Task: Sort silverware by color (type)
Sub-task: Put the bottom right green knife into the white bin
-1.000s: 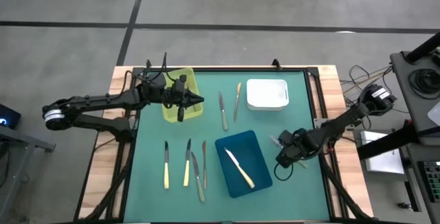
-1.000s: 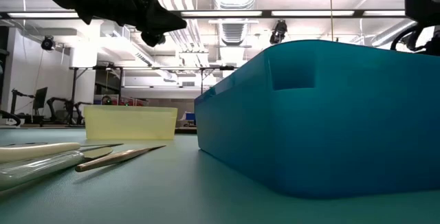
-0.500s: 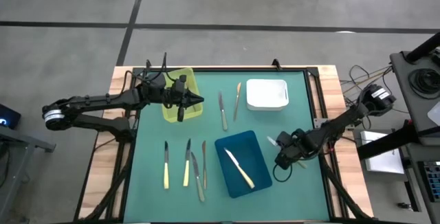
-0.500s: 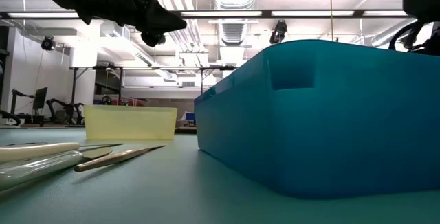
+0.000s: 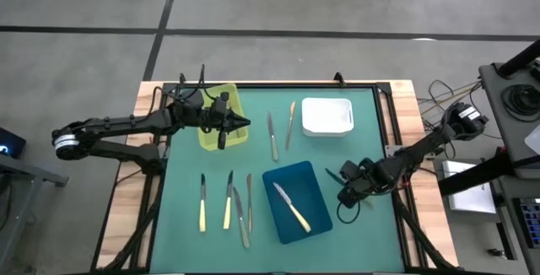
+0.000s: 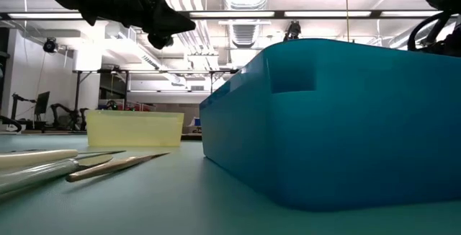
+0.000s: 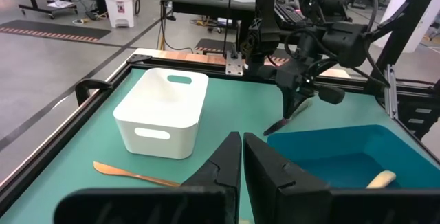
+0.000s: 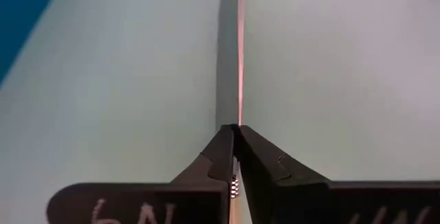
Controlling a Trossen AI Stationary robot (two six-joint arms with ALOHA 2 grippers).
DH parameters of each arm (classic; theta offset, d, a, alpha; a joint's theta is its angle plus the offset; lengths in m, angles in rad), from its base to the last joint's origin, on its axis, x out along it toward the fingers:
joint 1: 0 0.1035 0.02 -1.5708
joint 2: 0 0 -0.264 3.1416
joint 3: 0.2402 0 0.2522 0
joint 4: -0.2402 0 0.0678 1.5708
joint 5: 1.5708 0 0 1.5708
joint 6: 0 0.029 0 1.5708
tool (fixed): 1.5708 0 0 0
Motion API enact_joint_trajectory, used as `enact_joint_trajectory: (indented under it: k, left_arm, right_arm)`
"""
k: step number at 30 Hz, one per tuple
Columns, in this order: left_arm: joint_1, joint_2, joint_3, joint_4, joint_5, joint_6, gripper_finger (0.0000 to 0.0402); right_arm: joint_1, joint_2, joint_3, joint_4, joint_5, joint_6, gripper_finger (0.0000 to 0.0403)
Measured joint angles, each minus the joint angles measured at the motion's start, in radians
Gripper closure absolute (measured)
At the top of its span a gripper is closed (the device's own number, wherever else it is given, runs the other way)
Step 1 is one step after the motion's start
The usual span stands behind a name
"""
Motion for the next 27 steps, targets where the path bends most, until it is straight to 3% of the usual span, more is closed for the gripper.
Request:
enact_joint_trajectory:
  k: [10,27]
  left_arm:
    - [0.0,0.0,0.0,-0.002,0.0,0.0,0.0402]
    - [0.0,0.0,0.0,-0.003,0.0,0.0,0.0402]
  right_arm:
    - [0.005,0.022,0.029,-0.024,0.075,-0.068,0.0396]
    - [0.005,0.021,0.162,-0.225,0.241,-0.11,0.0395]
